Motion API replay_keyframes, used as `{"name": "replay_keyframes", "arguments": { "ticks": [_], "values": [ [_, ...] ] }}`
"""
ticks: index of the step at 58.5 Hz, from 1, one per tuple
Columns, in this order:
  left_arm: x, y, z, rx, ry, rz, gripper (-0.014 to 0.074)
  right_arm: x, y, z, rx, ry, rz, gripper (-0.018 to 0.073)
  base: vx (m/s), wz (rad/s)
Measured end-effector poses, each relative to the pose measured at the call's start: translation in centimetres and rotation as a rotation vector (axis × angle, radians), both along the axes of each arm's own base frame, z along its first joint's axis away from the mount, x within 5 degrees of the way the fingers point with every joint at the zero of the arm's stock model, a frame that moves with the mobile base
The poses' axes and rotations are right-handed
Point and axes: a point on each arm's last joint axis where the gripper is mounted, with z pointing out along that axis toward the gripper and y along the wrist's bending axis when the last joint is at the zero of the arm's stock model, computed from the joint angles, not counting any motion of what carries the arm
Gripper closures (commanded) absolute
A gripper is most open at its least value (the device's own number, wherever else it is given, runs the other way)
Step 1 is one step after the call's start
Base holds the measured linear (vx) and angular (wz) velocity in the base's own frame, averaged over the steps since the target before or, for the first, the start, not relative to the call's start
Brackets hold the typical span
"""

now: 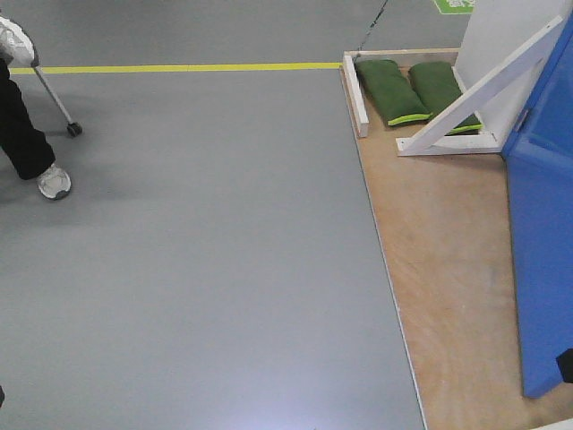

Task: Move to blue door and open it
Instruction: 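Drive closer and align the base beside the blue door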

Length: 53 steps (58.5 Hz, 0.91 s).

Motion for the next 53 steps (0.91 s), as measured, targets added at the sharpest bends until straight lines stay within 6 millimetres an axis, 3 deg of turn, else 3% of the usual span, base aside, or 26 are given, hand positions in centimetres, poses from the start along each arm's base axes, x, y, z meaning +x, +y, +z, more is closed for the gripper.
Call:
{"name": "replay_keyframes", "arguments": {
  "ticks": [53],
  "values": [
    [0.00,0.00,0.00,0.000,0.000,0.000,0.0526,0.00,0.00,0.00,0.000,0.000,0.000,0.0557,0.17,0.00]
  ]
}}
